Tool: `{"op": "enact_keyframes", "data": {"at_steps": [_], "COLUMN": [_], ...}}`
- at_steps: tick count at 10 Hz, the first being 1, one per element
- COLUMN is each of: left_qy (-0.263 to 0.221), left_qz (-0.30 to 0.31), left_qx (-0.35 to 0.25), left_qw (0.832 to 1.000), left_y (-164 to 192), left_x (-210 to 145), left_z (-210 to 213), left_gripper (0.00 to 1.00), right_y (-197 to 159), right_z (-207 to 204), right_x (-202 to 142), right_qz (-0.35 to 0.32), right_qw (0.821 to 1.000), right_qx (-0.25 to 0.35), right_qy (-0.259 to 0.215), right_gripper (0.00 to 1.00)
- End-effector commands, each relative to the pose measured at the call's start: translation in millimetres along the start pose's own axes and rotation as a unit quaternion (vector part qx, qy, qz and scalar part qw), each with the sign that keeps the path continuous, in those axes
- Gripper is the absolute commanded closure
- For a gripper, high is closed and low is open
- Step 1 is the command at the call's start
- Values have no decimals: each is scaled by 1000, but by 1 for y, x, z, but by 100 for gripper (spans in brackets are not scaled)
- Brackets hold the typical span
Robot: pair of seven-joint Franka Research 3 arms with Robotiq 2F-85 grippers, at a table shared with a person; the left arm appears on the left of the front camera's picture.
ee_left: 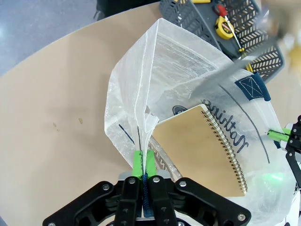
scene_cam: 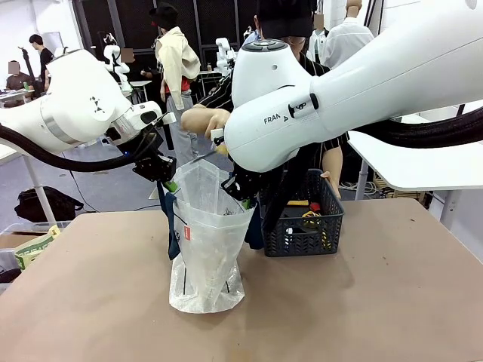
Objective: Transfer purchased items from the store into the shopping bag.
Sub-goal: Move the Reusable shopping bag to the right side of the table.
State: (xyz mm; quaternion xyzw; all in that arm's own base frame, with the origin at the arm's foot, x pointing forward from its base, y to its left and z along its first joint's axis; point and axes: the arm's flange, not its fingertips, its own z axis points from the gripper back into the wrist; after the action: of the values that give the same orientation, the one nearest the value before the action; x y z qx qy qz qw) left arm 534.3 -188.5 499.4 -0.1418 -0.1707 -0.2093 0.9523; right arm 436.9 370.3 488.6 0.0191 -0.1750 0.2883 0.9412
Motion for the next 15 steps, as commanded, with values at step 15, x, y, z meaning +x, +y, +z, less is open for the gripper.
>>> {"op": "enact_keyframes", "data": {"at_steps": [15], "left_qy": [-8], "left_qz": [2], "left_qx": [2], "left_qw": [1000], "left_y": [1], "left_x": [-2], "left_z": [3], "left_gripper": [100], "right_y": [-1], "right_z": [0], "right_x": [-4], "right_qz": [0], "right_qw": [1000], "right_qx": [0], "right_qy": [0], "right_gripper": [100]}}
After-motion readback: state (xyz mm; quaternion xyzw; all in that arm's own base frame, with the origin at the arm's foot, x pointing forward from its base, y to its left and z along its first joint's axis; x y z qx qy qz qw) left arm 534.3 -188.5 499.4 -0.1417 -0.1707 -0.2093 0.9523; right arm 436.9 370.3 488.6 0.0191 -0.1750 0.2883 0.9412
